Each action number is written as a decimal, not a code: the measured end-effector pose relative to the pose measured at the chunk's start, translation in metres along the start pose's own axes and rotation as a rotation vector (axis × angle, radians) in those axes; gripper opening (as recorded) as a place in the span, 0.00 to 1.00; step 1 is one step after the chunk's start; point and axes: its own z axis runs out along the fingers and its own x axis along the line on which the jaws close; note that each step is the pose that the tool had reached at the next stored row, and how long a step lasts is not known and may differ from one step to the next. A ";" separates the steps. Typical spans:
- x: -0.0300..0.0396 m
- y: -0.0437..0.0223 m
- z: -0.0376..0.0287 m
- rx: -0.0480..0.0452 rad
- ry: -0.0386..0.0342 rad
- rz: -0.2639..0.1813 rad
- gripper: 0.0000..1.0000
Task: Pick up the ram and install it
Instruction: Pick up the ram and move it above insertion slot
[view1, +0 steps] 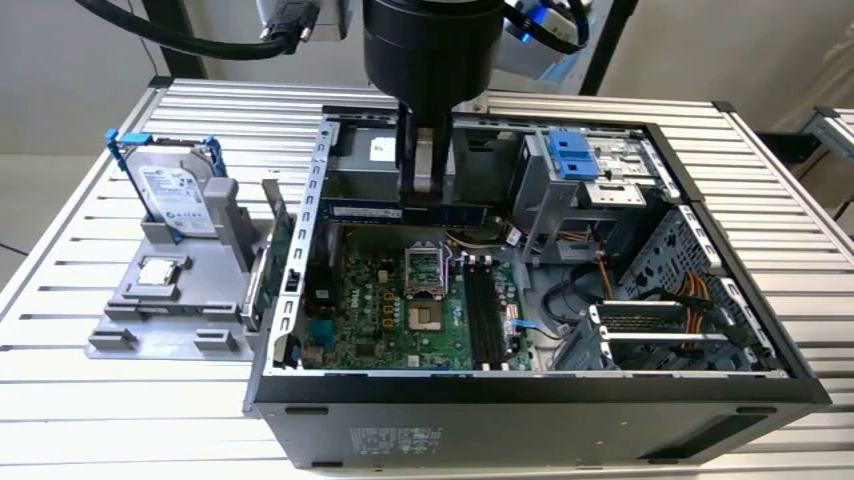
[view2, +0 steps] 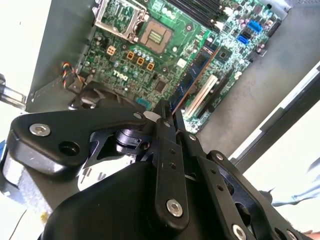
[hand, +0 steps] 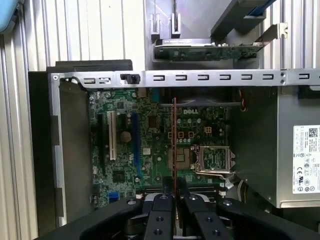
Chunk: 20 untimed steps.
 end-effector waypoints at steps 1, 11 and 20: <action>-0.0001 -0.0016 -0.0001 0.0000 0.0001 0.000 0.00; -0.0012 -0.0168 -0.0001 0.0000 0.0000 0.000 0.00; -0.0024 -0.0309 -0.0001 0.0000 0.0000 0.000 0.00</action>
